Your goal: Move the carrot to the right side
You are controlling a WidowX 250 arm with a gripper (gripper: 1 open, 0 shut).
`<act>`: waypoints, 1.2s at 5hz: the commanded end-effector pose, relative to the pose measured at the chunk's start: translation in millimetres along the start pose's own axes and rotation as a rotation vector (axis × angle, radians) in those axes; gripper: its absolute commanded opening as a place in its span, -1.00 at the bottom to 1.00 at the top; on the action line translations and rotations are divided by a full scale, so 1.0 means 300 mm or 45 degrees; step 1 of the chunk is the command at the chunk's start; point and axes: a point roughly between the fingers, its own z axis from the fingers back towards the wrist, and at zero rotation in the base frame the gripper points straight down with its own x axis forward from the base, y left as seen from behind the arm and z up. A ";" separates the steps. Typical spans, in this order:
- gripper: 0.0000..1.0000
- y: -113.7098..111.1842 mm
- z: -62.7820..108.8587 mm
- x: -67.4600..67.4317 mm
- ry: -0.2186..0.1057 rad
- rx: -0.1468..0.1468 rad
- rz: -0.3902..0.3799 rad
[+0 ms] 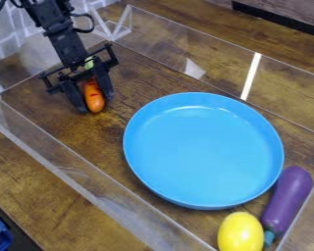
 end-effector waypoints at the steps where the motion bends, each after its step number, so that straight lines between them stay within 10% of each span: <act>1: -1.00 0.001 0.043 0.013 -0.038 -0.023 -0.008; 6: -1.00 -0.009 0.043 0.007 0.006 -0.054 -0.014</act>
